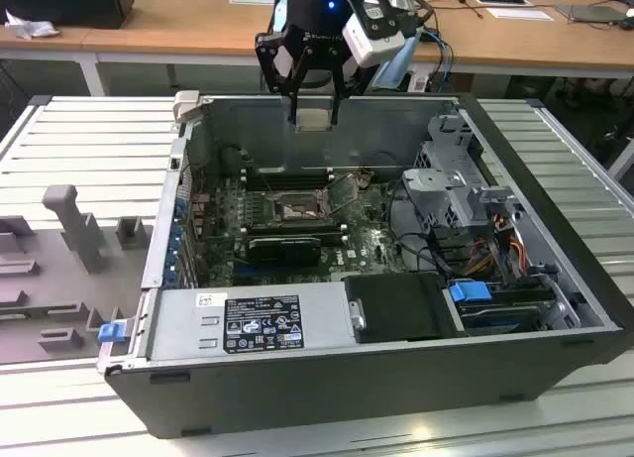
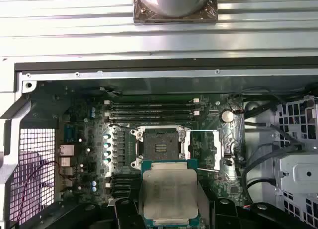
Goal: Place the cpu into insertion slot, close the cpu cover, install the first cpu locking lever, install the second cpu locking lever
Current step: 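Place the cpu into insertion slot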
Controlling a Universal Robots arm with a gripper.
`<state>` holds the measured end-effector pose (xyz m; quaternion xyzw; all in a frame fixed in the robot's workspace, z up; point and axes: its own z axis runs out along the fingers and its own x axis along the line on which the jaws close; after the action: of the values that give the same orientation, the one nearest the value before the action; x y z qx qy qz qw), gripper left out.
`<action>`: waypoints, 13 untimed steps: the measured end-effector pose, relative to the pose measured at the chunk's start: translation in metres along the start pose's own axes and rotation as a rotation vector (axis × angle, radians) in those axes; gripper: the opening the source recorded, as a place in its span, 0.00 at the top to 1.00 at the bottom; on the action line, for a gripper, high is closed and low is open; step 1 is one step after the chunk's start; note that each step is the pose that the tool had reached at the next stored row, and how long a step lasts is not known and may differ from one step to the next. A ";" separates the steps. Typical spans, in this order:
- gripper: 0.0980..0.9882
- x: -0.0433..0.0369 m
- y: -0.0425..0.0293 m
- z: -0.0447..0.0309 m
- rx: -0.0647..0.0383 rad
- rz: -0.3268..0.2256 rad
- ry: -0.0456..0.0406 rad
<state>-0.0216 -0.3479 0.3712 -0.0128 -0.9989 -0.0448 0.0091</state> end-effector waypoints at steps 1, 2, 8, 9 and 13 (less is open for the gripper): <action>0.52 0.0000 0.0000 0.0000 0.000 0.005 -0.0004; 0.52 0.0000 0.0000 0.0000 0.000 0.025 -0.0022; 0.52 0.0000 -0.0007 0.0033 -0.002 0.106 -0.0095; 0.52 0.0000 -0.0008 0.0039 -0.002 0.106 -0.0095; 0.52 -0.0001 -0.0010 0.0050 -0.002 0.116 -0.0103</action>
<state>-0.0216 -0.3484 0.3662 -0.0707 -0.9965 -0.0451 0.0065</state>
